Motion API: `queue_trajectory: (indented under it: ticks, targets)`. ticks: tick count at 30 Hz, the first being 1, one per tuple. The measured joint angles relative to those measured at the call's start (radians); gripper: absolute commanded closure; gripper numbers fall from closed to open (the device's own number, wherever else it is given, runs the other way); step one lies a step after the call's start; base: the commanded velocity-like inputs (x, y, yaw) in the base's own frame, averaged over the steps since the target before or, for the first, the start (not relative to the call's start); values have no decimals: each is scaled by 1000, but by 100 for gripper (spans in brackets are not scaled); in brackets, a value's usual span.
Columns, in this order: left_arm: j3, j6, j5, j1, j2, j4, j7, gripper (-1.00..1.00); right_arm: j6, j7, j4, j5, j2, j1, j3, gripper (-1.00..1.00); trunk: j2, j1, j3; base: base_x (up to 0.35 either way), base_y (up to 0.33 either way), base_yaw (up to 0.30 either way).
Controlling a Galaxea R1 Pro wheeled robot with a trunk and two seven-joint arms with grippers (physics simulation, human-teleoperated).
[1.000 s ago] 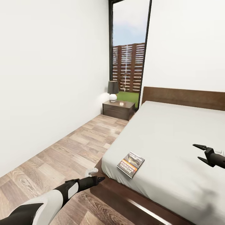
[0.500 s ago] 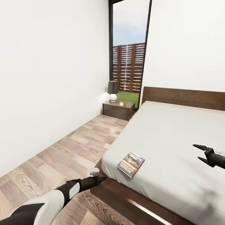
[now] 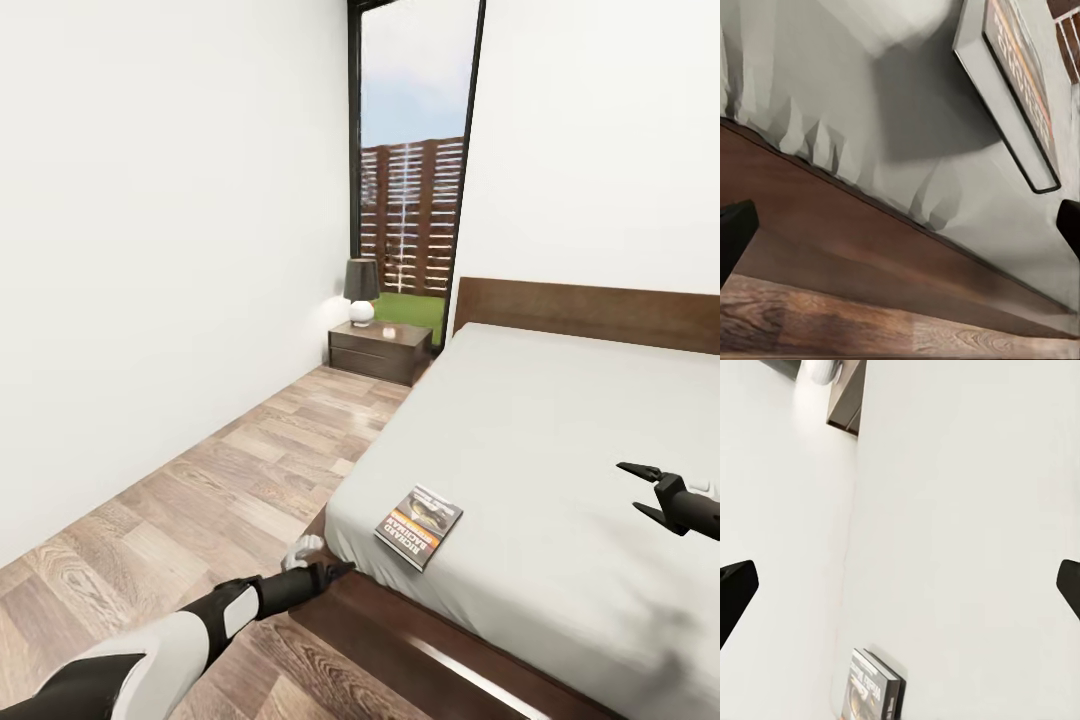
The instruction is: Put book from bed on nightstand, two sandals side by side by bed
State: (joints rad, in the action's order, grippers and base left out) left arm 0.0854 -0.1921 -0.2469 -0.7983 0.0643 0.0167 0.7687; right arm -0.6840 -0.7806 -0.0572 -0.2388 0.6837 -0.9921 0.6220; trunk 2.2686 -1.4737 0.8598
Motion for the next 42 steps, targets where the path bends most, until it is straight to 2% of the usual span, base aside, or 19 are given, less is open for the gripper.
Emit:
queue_trajectory:
  ticks: [8, 9, 12, 15, 16, 19, 20, 21, 22, 24, 32, 38, 40, 42]
  targets:
    - [1, -79, -45, 30, -9, -3, 151, -100, 0, 1, 0, 1, -1, 0, 0, -100, 0, 0, 0, 0, 0, 0]
    - [2, -86, -58, 39, -10, -3, 183, -100, 0, 1, 0, 1, -1, 0, 0, -100, 0, 0, 0, 0, 0, 0]
    - [5, -92, -94, 52, -12, -3, 217, -100, 0, 1, 0, 1, -2, 0, 0, -100, 0, 0, 0, 0, 0, 0]
    - [6, -95, -139, 62, -13, -3, 232, -100, 0, 0, 0, 1, -3, 0, 0, -100, 0, 0, 0, 0, 0, 0]
    - [5, -96, -168, 70, -13, -3, 236, -100, 0, 0, 0, 1, -3, 0, 0, -100, 0, 0, 0, 0, 0, 0]
    - [6, -97, -212, 84, -13, -3, 240, -100, 0, 0, 0, 1, -3, 0, 0, -100, 0, 0, 0, 0, 0, 0]
    - [6, -98, -236, 91, -13, -3, 242, -100, 0, -1, 0, 1, -3, 0, 0, -100, 0, 0, 0, 0, 0, 0]
    - [6, -98, -237, 91, -13, -3, 242, -100, 0, -1, 0, 1, -3, 0, 0, -100, 0, 0, 0, 0, 0, 0]
    - [5, -98, -255, 96, -11, -3, 242, -100, 0, -1, 0, 1, -4, 0, 0, -100, 0, 0, 0, 0, 0, 0]
    - [5, -98, -268, 100, -10, -3, 243, -100, 0, -1, 0, 1, -4, 0, 0, -100, 0, 0, 0, 0, 0, 0]
    - [7, -98, -290, 106, -4, -3, 212, -100, 0, -1, 0, 1, -4, 0, 0, -100, 0, 0, 0, 0, 0, 0]
    - [17, -95, -304, 107, 7, -3, 132, -100, 0, 0, 0, 1, -5, 0, 0, -100, 0, 0, 0, 0, 0, 0]
    - [27, -92, -322, 107, 11, -2, 97, -100, 0, 0, 0, 1, -4, 0, 0, -100, 0, 0, 0, 0, 0, 0]
    - [40, -90, -354, 107, 15, -1, 45, -100, 0, 1, 0, 0, -4, 0, 0, -100, 0, 0, 0, 0, 0, 0]
